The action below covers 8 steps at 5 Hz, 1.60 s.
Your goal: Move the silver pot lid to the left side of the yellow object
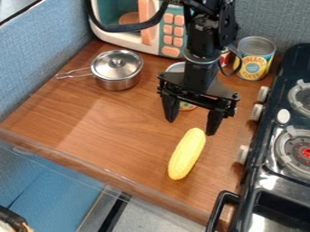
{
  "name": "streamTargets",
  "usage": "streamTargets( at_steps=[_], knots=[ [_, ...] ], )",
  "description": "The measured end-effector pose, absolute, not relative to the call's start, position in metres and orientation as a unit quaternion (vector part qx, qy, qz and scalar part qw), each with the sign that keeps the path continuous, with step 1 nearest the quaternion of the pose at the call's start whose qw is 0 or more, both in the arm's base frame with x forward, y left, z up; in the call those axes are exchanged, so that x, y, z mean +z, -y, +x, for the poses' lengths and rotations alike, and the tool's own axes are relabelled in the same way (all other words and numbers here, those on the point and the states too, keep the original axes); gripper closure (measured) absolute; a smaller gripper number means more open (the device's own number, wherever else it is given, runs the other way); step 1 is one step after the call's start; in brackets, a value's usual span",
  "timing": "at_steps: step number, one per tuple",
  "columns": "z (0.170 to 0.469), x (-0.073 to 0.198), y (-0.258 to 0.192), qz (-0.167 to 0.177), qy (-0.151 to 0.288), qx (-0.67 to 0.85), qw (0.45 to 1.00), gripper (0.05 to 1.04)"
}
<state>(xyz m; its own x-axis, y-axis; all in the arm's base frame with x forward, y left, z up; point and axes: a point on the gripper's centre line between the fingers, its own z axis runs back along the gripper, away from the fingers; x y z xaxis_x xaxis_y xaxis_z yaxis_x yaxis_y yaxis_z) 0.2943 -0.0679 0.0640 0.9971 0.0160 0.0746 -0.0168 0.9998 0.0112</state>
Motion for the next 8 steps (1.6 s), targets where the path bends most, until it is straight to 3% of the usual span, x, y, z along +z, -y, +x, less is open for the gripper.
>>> streamTargets(
  at_steps=[1, 2, 4, 6, 8],
  knots=[
    [0.292, 0.055, 0.067, 0.010, 0.021, 0.007, 1.000, 0.083],
    [0.301, 0.060, 0.025, 0.025, 0.019, 0.045, 0.998, 0.083],
    [0.326, 0.092, -0.053, 0.056, 0.042, 0.097, 0.993, 0.083],
    [0.362, 0.085, -0.116, 0.052, 0.042, 0.118, 0.991, 0.083],
    [0.398, 0.059, -0.142, 0.046, 0.029, 0.106, 0.993, 0.083]
  ],
)
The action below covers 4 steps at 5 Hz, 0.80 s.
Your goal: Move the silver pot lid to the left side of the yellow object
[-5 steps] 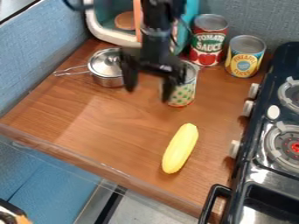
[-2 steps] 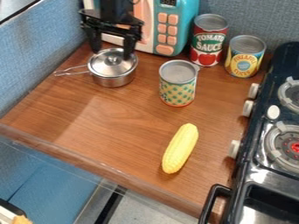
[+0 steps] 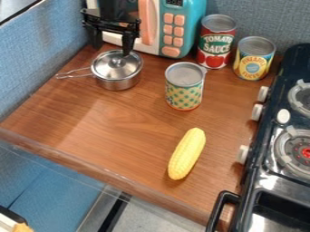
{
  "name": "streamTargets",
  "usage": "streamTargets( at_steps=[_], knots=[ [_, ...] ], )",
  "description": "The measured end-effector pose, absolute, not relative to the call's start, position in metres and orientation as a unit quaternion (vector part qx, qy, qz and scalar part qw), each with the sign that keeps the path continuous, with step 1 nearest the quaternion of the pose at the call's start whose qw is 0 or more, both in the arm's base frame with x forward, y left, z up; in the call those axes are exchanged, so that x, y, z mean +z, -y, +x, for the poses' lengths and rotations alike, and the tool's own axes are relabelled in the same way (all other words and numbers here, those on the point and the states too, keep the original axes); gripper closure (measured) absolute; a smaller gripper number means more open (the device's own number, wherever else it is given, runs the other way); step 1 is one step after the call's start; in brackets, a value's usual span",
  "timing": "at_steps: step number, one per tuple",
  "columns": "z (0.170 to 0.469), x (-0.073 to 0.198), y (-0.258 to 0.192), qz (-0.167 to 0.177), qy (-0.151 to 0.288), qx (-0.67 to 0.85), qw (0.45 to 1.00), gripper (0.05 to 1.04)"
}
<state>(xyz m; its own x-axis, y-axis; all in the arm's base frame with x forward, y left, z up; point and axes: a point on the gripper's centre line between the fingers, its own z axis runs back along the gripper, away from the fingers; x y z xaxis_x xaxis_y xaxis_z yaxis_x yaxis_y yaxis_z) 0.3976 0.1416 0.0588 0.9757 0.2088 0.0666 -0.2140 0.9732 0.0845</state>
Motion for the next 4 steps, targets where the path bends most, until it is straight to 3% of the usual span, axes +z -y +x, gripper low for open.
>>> streamTargets(
  at_steps=[2, 3, 4],
  knots=[
    [0.409, 0.034, -0.147, 0.044, 0.006, 0.112, 0.993, 0.083],
    [0.408, 0.032, -0.148, 0.045, 0.005, 0.117, 0.992, 0.128],
    [0.406, 0.027, -0.145, 0.039, 0.004, 0.123, 0.992, 0.406]
  ],
)
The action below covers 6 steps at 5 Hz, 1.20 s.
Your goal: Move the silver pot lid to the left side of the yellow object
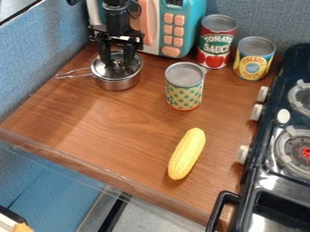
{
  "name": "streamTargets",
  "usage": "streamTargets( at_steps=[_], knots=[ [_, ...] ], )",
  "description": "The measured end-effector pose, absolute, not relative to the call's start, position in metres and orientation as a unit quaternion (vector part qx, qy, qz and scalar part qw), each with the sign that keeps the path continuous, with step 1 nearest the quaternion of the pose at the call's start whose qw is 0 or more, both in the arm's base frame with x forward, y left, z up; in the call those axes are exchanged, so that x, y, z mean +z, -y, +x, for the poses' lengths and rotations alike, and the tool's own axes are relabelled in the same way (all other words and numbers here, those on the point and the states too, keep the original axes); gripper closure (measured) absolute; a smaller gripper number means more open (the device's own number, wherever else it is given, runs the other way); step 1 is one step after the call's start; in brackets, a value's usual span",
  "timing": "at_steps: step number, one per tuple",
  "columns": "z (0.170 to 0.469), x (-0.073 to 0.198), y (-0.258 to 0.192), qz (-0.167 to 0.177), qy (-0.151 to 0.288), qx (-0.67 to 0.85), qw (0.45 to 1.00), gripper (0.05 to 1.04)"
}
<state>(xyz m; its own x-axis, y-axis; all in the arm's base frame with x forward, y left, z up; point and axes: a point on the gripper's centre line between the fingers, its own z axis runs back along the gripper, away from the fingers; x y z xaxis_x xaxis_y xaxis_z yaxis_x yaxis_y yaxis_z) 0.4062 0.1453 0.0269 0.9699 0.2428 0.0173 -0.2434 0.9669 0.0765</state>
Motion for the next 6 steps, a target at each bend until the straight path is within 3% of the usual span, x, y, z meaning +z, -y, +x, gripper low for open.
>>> streamTargets(
  at_steps=[1, 2, 3, 4, 5, 6],
  knots=[
    [0.405, 0.027, -0.144, 0.041, 0.000, 0.121, 0.992, 0.685],
    [0.405, 0.027, -0.145, 0.041, -0.001, 0.122, 0.992, 0.802],
    [0.402, 0.031, -0.145, 0.041, -0.006, 0.132, 0.990, 0.802],
    [0.394, 0.075, -0.140, 0.051, 0.037, 0.148, 0.987, 0.802],
    [0.371, 0.100, -0.113, 0.045, 0.052, 0.144, 0.987, 0.802],
    [0.348, 0.088, -0.082, 0.028, 0.040, 0.129, 0.990, 0.802]
  ],
)
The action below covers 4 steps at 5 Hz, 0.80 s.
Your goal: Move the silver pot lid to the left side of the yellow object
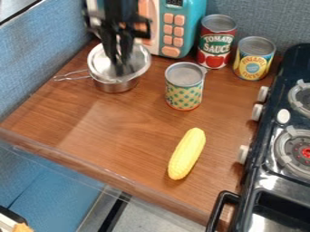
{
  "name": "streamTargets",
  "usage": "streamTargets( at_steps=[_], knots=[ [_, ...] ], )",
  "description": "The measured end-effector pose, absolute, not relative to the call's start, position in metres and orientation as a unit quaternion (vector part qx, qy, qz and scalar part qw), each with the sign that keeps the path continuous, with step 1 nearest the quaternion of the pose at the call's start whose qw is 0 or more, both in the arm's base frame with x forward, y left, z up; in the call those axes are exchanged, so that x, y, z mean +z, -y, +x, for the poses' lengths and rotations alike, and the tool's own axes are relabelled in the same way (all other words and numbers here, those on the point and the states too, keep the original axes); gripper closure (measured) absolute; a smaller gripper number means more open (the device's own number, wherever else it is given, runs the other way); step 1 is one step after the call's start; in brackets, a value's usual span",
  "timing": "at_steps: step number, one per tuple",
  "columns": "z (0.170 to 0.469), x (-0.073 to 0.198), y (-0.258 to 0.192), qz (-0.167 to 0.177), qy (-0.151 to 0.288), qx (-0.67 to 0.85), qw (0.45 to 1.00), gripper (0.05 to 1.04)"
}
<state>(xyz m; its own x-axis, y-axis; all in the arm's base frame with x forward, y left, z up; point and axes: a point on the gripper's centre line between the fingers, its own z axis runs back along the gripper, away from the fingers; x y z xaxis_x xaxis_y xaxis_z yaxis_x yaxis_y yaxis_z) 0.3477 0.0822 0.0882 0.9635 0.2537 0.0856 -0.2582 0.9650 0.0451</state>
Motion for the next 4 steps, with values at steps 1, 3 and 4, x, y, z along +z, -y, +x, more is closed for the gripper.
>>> streamTargets(
  at_steps=[1, 3, 4],
  knots=[
    [0.317, 0.055, -0.043, 0.007, 0.003, 0.107, 0.994, 0.802],
    [0.297, 0.020, -0.004, 0.010, -0.020, 0.075, 0.997, 0.802],
    [0.290, 0.003, 0.002, 0.019, -0.029, 0.073, 0.997, 0.802]
  ],
)
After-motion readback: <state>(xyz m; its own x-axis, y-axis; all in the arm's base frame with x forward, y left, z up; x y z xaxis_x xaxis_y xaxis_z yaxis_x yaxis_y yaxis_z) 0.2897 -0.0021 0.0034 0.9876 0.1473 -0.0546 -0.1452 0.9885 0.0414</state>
